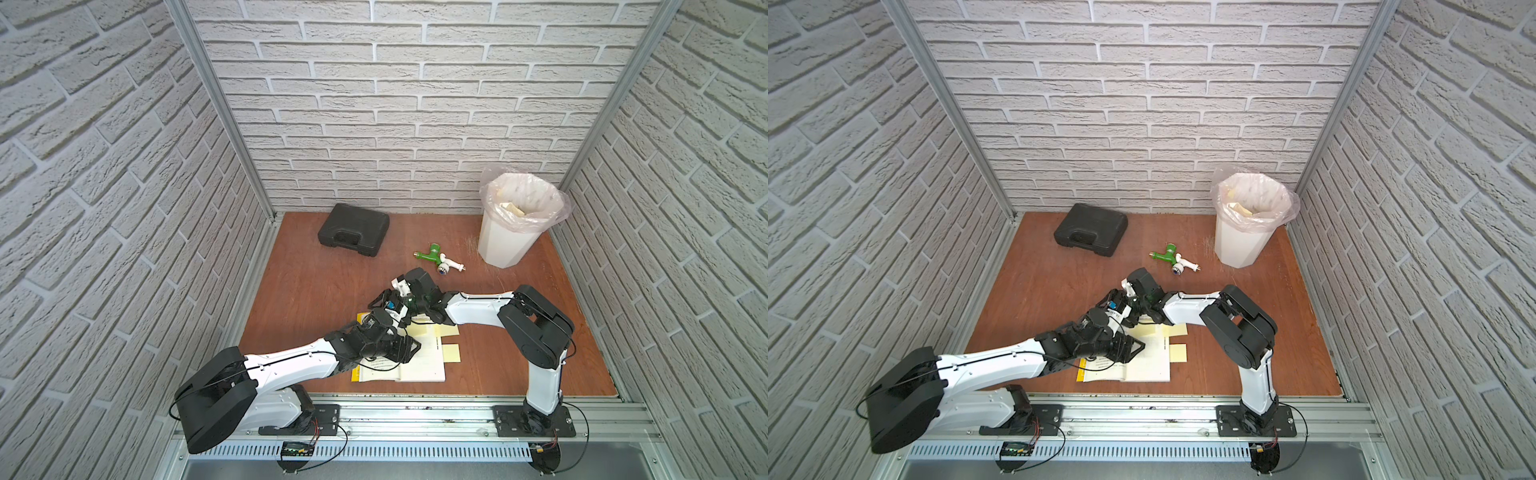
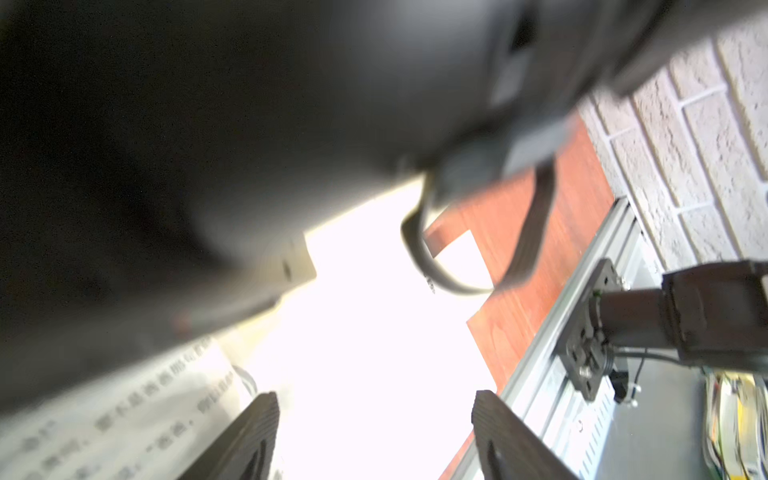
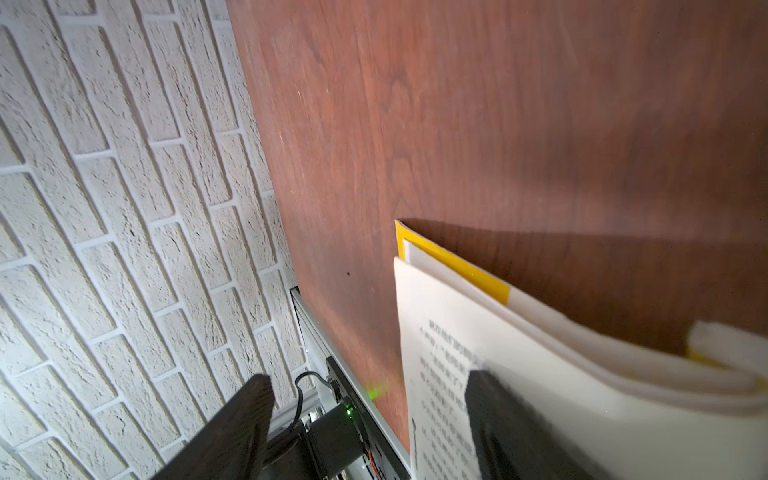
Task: Peel off the used sticky note
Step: Open the book at the center of the board, then tear off the note from the book.
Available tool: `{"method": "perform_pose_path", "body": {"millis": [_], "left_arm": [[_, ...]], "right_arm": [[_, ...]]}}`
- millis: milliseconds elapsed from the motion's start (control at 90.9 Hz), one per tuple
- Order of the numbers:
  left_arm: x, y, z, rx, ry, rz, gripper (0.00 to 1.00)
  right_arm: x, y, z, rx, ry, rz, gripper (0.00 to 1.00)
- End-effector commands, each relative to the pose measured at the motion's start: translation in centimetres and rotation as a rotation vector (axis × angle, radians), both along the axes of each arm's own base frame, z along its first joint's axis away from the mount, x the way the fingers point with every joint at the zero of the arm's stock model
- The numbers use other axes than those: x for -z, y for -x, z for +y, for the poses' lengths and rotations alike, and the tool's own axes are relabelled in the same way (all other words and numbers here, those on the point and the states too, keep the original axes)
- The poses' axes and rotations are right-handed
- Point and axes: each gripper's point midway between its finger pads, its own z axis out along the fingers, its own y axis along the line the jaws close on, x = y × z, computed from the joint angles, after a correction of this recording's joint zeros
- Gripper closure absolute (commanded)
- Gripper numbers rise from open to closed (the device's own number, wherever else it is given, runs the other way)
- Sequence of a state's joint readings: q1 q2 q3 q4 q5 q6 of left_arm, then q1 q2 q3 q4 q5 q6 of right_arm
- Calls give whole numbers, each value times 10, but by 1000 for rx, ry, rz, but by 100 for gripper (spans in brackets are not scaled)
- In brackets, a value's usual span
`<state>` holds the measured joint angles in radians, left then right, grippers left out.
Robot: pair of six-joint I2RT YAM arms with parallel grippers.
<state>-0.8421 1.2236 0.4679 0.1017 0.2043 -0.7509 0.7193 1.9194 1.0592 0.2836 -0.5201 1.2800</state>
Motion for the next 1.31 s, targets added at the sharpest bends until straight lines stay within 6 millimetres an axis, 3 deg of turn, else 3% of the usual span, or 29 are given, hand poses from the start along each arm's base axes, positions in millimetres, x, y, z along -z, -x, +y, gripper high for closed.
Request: {"method": "perform_pose_path", "body": {"millis": [0,143,253,484,726,1012,1298], "left_arm": [[15,8,10,2,-29,31,22],[2,11,3,51,35,-18,18],[8,12,7,47,8,-10,17],[21,8,20,-10,-44,-2,18],[29,1,30,-63,-53,27,19],[32,-7,39,-134,-70,30,20],[36,-9,37,-135,-69,44,20]], "right_arm": [[-47,-17,-4,25,-63,-101,22],[-44,-15,-8,-8,-3,-116,21],[-48,-18,-17,14,10,-129,21],[-59,-21,-72,95,132,-193,21],[-49,2,-118,100,218,-191,20],[-15,33,-131,20,258,-130,21],[4,42,-126,-22,238,-75,25]]}}
